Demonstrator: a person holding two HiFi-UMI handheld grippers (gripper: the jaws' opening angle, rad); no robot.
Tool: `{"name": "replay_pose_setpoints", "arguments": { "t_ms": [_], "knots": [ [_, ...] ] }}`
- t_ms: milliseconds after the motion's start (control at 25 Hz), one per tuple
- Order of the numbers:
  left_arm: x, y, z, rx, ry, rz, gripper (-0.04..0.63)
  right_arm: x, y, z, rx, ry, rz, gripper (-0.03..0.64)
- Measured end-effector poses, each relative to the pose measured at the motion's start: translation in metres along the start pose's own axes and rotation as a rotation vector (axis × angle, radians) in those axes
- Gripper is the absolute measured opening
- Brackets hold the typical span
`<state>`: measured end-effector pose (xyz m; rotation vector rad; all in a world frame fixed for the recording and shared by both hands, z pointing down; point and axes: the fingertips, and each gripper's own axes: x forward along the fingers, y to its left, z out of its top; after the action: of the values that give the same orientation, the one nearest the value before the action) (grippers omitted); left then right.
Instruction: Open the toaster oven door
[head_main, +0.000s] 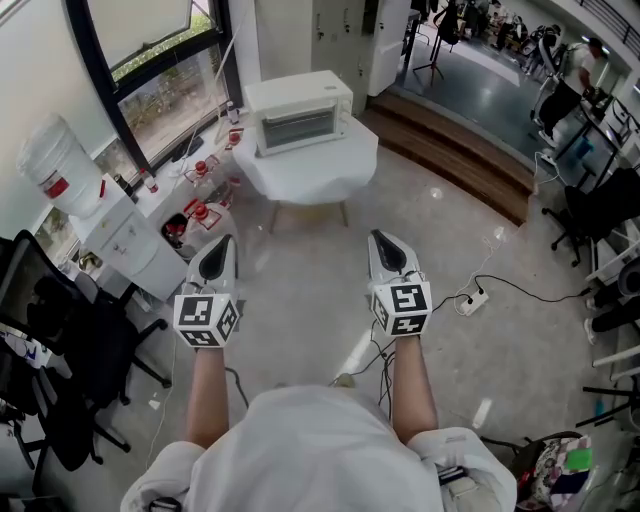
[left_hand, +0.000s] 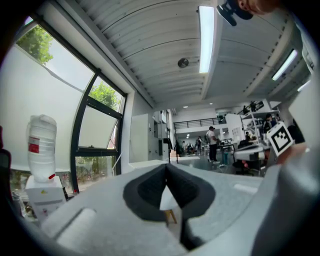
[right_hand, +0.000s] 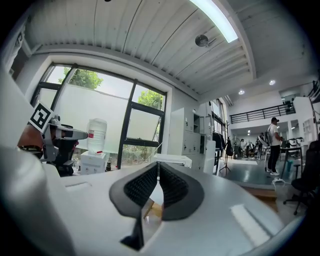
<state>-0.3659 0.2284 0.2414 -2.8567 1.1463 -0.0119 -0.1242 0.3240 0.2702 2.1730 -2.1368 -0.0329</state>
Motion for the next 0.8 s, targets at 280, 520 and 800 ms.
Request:
{"name": "replay_pose_setpoints", "arguments": {
  "t_ms": [280,520,800],
  "knots": [
    [0.004,-0.005,-0.003,0.002,0.014,0.0,0.032,0.001,-0.002,-0.001,-0.002,0.001,0.024,0.015],
    [0.008,-0.011,-0.006,0.007,0.018,-0.016,0.034,0.004,-0.001,-0.003,0.005,0.004,0.037,0.046],
    [0.015,-0.018,-0.013,-0.004,0.039,-0.009,0.034,0.007,-0.011,-0.01,0.007,0.012,0.045,0.051]
  ]
}}
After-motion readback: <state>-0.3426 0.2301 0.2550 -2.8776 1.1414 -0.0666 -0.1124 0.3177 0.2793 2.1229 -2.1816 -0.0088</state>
